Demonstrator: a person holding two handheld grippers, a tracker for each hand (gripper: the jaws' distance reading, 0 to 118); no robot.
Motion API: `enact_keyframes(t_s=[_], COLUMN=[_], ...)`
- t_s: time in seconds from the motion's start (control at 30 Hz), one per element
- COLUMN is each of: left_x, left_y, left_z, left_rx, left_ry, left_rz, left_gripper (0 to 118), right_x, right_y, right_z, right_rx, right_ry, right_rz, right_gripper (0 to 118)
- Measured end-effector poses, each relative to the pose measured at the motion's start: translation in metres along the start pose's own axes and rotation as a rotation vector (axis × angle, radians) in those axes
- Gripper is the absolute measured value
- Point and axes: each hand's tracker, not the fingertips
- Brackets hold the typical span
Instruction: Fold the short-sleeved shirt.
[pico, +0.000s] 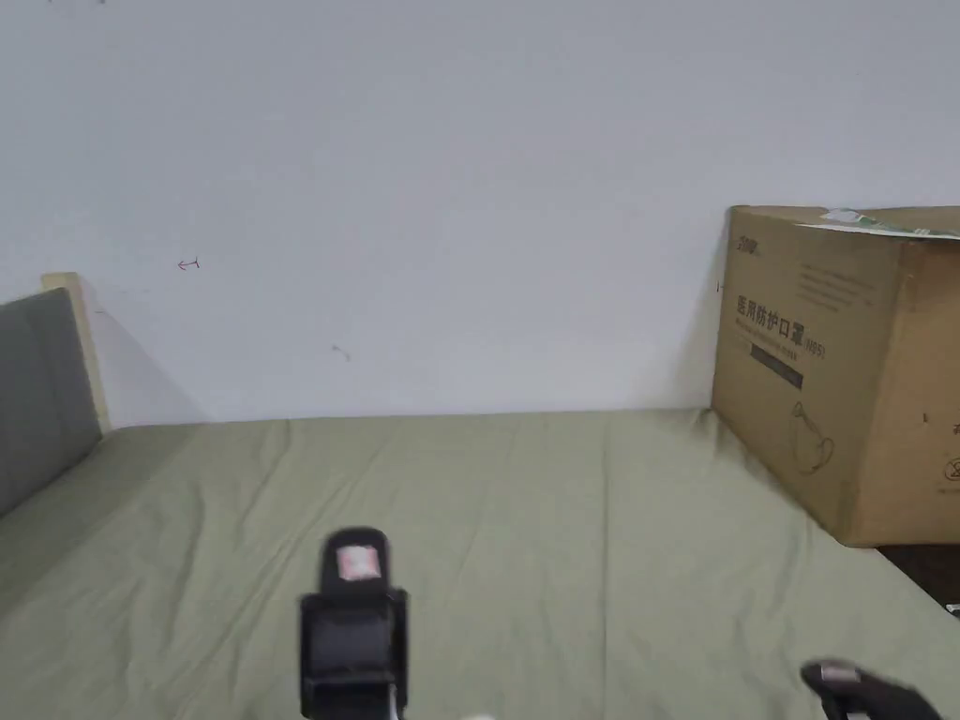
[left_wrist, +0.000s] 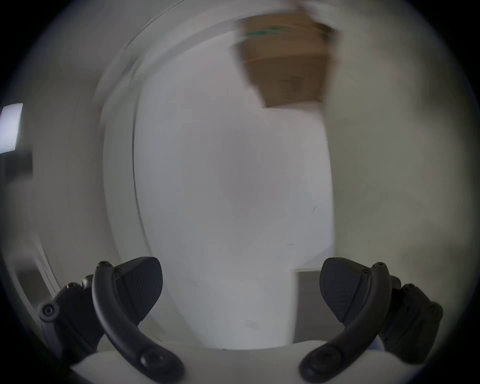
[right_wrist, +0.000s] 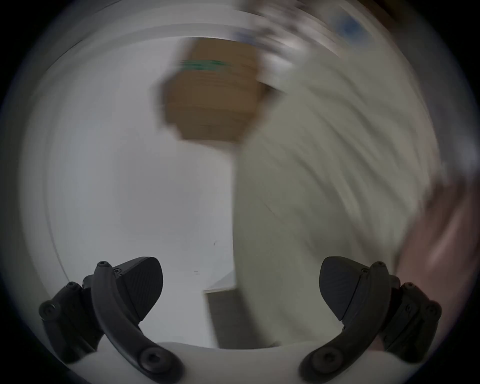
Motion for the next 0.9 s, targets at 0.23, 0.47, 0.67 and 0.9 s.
enact_keyframes(t_s=[0.23,0.47,0.67,0.9], left_x=[-0.049,-0.056,-0.048,-0.054], left_y=[-0.031,-0.11,-0.078,-0.077], left_z=[-0.009,-0.003,0.004,0.007], left_rx=[-0.16,-0.244,-0.316,-0.262], left_ry=[-0.341,-0.257,-0.204,-0.216], left_rz=[1.067,2.312,1.906,1.917], left_gripper=[118,118,118,118], right_x=[-0.008,-0.073,-0.043,-0.053], right_y=[0.006,-0.084,-0.109,-0.1], right_z=[0.002,0.019,0.022,0.031], right_rx=[0.064,0.62,0.531,0.498], right_ry=[0.085,0.096,0.241,0.265], right_rz=[0.308,1.762,2.004,1.821], right_gripper=[118,118,118,118])
